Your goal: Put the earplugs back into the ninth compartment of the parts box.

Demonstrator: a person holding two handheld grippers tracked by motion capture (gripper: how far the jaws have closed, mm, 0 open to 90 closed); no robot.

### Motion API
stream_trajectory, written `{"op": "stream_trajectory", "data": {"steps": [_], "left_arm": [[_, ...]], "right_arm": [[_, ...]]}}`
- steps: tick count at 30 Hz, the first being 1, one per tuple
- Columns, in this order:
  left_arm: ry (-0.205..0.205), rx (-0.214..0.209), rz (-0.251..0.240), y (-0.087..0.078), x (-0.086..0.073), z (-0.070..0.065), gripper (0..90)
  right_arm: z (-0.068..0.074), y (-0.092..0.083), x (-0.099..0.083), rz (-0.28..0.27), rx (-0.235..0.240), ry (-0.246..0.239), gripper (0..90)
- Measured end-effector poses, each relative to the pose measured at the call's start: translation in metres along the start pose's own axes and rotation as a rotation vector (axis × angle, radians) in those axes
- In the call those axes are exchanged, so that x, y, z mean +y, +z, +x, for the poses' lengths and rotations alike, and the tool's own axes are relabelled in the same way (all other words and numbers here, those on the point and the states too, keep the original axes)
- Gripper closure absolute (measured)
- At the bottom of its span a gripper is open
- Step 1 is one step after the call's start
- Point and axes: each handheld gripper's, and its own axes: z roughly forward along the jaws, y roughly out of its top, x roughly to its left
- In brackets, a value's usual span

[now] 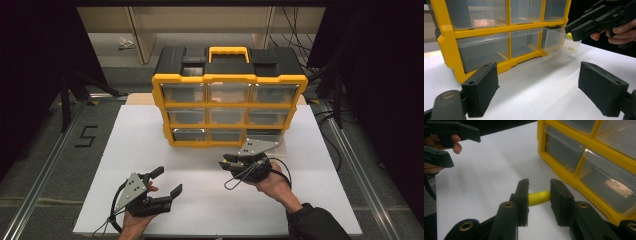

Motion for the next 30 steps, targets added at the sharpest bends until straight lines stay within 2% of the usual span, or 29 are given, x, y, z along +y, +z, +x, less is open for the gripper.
{"op": "stream_trajectory", "data": {"steps": [15, 30], "left_arm": [[0.001, 0.0, 0.001, 0.0, 0.0, 0.0, 16.0], [0.0, 0.001, 0.0, 0.0, 0.0, 0.0, 16.0]], "right_arm": [[-0.013, -0.014, 0.002, -0.037, -0.034, 0.028, 69.3], [-0.04, -0.037, 0.0, -0.082, -0.12, 0.091, 69.3]]}}
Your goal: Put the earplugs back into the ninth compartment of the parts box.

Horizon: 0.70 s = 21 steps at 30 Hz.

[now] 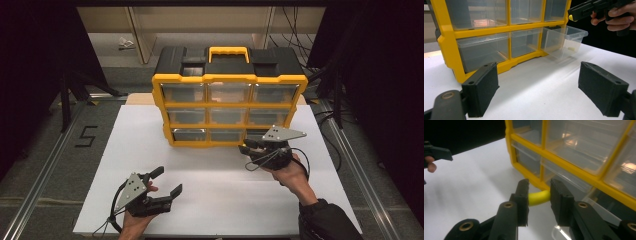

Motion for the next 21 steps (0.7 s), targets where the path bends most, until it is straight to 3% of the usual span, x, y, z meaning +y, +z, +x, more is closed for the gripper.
{"op": "stream_trajectory", "data": {"steps": [21], "left_arm": [[-0.001, -0.001, -0.002, 0.0, 0.0, 0.0, 16.1]], "right_arm": [[-0.027, -0.005, -0.01, 0.003, -0.1, 0.1, 69.1]]}}
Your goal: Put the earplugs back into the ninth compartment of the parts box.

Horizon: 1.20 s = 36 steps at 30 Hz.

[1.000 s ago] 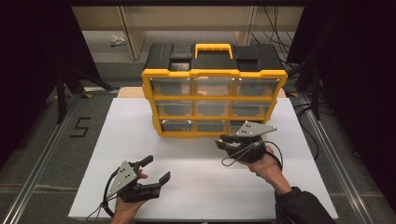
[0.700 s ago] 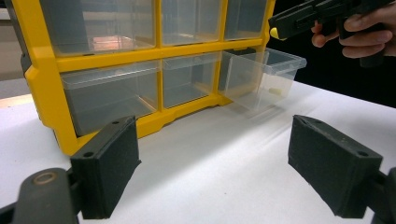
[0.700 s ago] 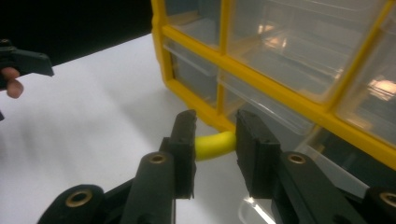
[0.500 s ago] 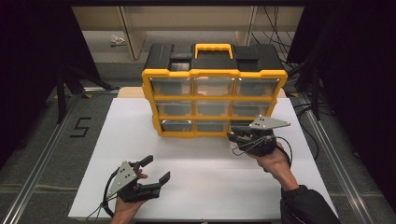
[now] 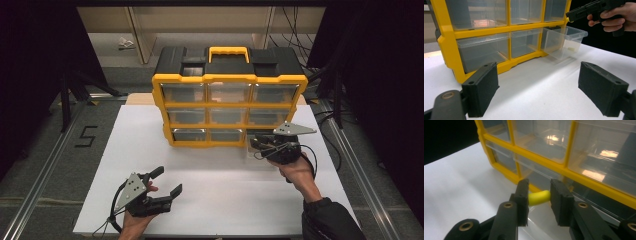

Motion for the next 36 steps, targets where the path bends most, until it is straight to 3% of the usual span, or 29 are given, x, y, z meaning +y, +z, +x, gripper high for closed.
{"op": "stream_trajectory", "data": {"steps": [12, 24, 31, 36], "left_arm": [[-0.001, 0.0, 0.0, 0.0, 0.0, 0.0, 16.1], [0.001, 0.001, 0.001, 0.0, 0.0, 0.0, 16.1], [0.001, 0.001, 0.0, 0.0, 0.0, 0.0, 16.1], [0.001, 0.0, 0.0, 0.0, 0.0, 0.0, 16.1]], "right_arm": [[-0.014, 0.0, -0.006, 0.017, -0.05, 0.031, 68.7], [-0.027, -0.003, -0.011, 0.069, -0.12, 0.049, 66.6], [-0.029, -0.007, -0.01, 0.062, -0.13, 0.056, 58.4], [-0.027, -0.009, -0.007, 0.041, -0.131, 0.067, 47.8]]}}
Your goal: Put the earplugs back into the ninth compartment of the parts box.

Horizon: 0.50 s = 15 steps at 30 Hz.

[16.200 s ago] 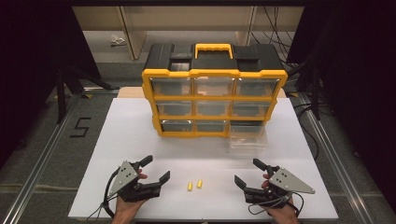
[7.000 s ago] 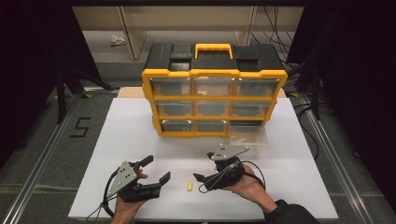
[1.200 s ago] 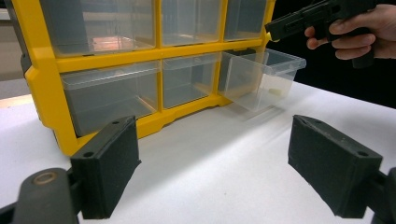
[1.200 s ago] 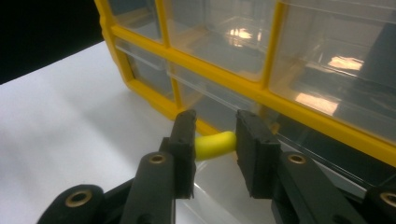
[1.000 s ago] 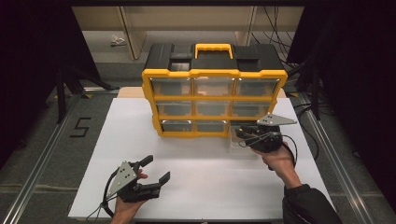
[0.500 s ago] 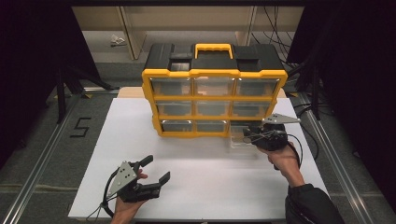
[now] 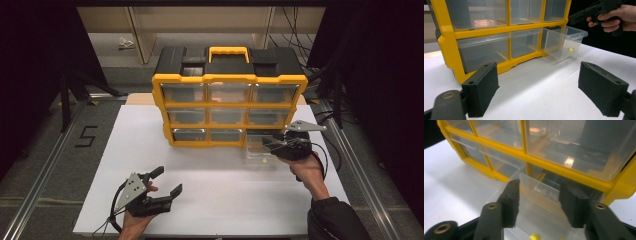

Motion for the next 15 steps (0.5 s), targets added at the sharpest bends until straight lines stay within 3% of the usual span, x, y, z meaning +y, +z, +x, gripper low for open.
{"op": "stream_trajectory", "data": {"steps": [8, 15], "left_arm": [[0.0, 0.0, 0.0, 0.0, 0.0, 0.0, 16.1], [-0.001, -0.002, 0.0, 0.0, 0.0, 0.0, 16.1]], "right_arm": [[0.016, -0.006, 0.008, -0.048, 0.047, -0.013, 33.3], [0.031, -0.012, 0.013, -0.097, 0.1, -0.028, 29.8]]}}
